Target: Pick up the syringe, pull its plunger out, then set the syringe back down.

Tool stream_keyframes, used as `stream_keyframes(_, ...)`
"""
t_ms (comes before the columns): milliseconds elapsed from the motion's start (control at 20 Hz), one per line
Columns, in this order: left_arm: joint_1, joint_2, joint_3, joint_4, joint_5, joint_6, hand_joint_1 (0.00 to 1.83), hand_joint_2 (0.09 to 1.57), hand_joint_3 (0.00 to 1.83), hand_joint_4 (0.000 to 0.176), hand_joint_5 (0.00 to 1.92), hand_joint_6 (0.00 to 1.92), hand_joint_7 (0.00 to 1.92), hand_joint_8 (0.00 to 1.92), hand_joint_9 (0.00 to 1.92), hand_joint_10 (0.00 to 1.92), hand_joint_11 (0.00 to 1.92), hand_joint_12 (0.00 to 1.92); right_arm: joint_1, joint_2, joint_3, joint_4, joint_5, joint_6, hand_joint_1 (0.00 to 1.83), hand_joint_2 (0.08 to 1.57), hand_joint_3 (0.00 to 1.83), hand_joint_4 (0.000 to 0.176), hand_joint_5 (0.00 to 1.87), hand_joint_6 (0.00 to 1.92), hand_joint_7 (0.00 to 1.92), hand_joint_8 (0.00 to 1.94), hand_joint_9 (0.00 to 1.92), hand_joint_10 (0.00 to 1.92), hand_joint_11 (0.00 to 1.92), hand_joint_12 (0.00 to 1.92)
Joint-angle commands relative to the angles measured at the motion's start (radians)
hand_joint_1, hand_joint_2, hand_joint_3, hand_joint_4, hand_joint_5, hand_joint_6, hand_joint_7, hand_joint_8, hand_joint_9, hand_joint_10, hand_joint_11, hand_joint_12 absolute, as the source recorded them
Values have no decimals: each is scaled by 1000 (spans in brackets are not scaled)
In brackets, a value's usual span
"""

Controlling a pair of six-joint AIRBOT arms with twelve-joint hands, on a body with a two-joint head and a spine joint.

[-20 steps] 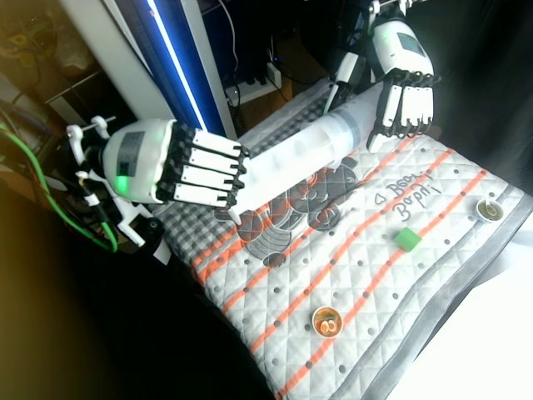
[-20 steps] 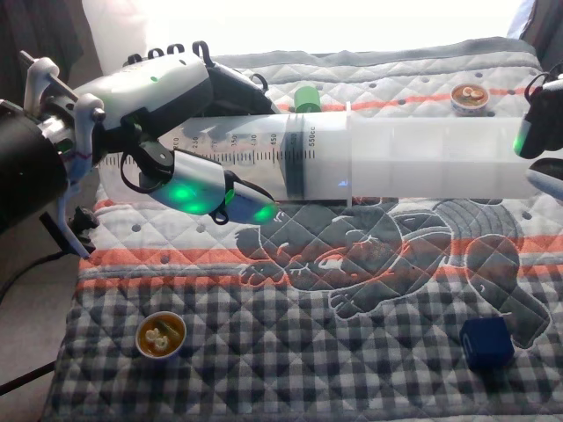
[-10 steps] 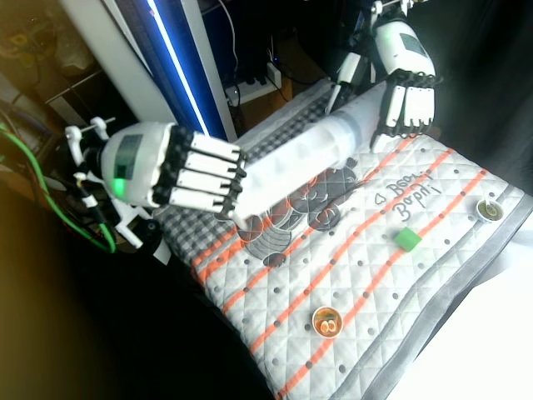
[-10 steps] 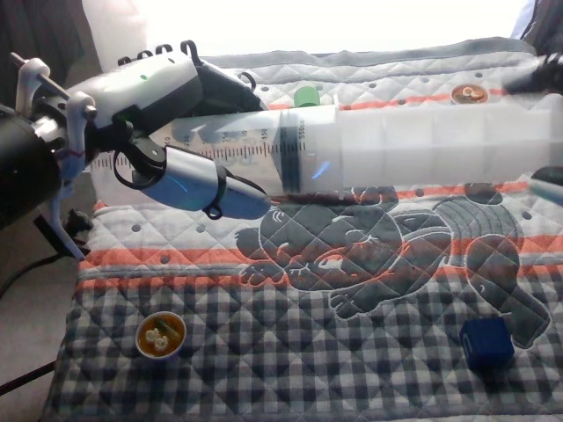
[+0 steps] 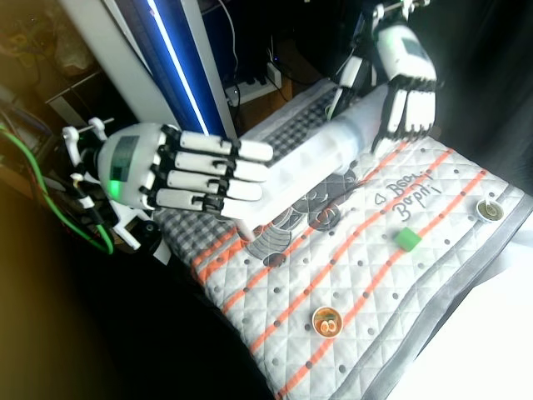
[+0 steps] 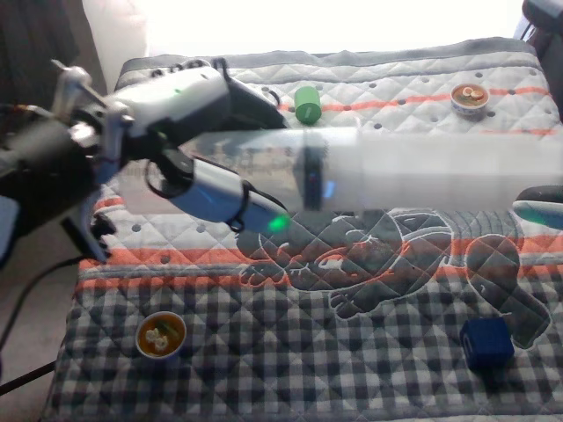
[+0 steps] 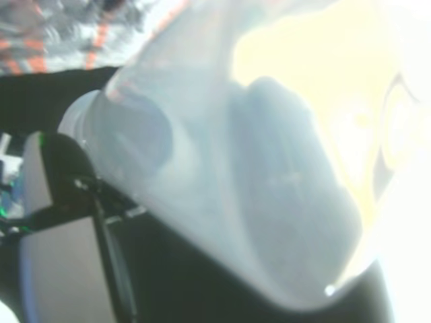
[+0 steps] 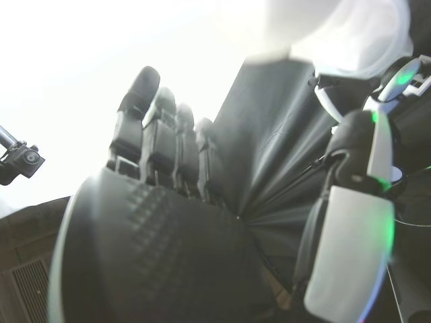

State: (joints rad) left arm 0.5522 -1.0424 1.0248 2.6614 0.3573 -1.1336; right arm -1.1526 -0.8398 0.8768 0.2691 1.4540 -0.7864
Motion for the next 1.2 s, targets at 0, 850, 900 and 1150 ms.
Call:
stream_keyframes(0, -19, -10, 7, 11, 96, -18, 1203, 1231, 0, 0, 943, 975, 576, 1634, 402, 1581, 229, 1921, 3, 5, 2, -9, 129, 0, 950, 808, 0, 92, 95, 0, 42, 0, 85, 0, 0, 644)
stream_keyframes(850, 15, -124, 120, -53, -58, -18, 1143, 1147, 0, 0, 900, 1091, 725, 145, 394, 747, 80, 1608, 3, 5, 5, -14, 139, 0, 1050, 849, 4, 60, 304, 16, 201, 6, 196, 15, 0, 706)
stream_keyframes(900, 15, -123, 118, -55, -53, -18, 1169, 1070, 0, 0, 751, 565, 721, 96, 433, 664, 100, 1554, 3, 5, 4, -14, 139, 0, 1050, 849, 4, 64, 310, 17, 206, 8, 198, 15, 0, 706)
stream_keyframes(1150, 19, -102, 97, -60, -19, -18, 1021, 953, 0, 0, 286, 0, 223, 0, 190, 103, 0, 1134, 2, 5, 4, -14, 139, 0, 1051, 836, 0, 79, 305, 1, 211, 1, 214, 5, 0, 662)
